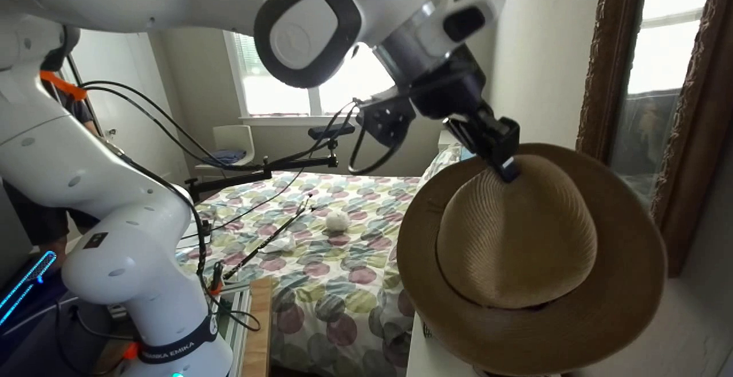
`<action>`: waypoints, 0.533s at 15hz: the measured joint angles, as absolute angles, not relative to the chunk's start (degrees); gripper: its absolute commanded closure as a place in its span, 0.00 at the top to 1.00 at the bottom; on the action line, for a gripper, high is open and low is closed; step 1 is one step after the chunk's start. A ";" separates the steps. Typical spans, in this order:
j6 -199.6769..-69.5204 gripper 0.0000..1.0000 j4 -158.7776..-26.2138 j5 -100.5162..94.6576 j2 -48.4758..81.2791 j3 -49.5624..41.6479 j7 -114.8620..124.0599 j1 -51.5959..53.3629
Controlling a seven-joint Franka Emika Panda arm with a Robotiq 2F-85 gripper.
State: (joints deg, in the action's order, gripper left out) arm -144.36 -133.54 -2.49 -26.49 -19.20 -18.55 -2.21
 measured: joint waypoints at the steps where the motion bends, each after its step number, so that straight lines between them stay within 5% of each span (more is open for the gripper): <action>1: -143.25 0.02 -133.51 -1.06 -24.75 -19.64 -19.57 -1.42; 8: -141.89 0.02 -132.29 9.90 -9.98 -19.36 -24.59 0.80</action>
State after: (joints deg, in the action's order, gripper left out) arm -141.89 -132.29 9.90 -9.98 -19.36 -24.59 0.80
